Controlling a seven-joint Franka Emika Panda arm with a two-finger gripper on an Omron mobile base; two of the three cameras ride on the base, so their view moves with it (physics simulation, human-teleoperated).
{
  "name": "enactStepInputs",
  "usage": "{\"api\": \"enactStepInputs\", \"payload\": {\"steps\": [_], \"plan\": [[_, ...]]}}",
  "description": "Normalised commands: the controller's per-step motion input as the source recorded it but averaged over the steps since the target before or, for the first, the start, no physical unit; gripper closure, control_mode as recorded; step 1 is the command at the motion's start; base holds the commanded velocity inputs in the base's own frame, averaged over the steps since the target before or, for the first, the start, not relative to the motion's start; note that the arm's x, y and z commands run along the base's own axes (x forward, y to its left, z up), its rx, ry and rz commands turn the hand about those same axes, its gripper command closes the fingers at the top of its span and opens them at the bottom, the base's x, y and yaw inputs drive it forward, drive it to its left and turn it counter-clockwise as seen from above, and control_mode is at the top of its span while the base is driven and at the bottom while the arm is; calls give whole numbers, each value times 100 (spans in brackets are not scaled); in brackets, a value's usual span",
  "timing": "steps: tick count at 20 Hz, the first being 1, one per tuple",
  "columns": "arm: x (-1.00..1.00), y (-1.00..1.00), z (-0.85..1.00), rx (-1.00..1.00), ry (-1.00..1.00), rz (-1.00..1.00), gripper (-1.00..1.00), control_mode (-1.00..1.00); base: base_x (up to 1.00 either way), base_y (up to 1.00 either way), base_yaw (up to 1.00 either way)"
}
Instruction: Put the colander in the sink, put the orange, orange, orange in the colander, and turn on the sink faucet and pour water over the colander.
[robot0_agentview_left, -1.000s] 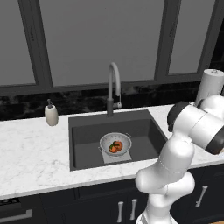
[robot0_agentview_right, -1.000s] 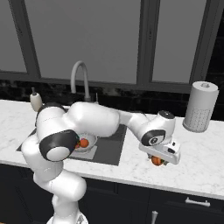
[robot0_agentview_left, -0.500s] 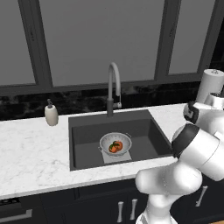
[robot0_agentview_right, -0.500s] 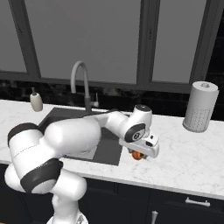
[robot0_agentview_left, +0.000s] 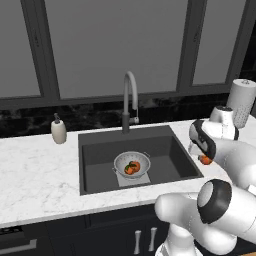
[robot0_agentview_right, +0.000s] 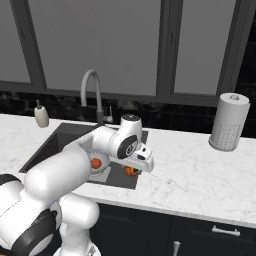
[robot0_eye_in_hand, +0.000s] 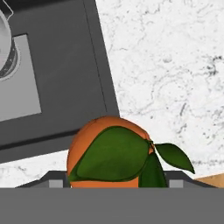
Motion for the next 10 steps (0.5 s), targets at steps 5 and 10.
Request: {"api": "enactStepInputs", "payload": {"steps": [5,10], "plan": [[16,78,3,0,0,8,100,-100,0,0,0],[12,55,0,0,0,9,100,-100,0,0,0]]}}
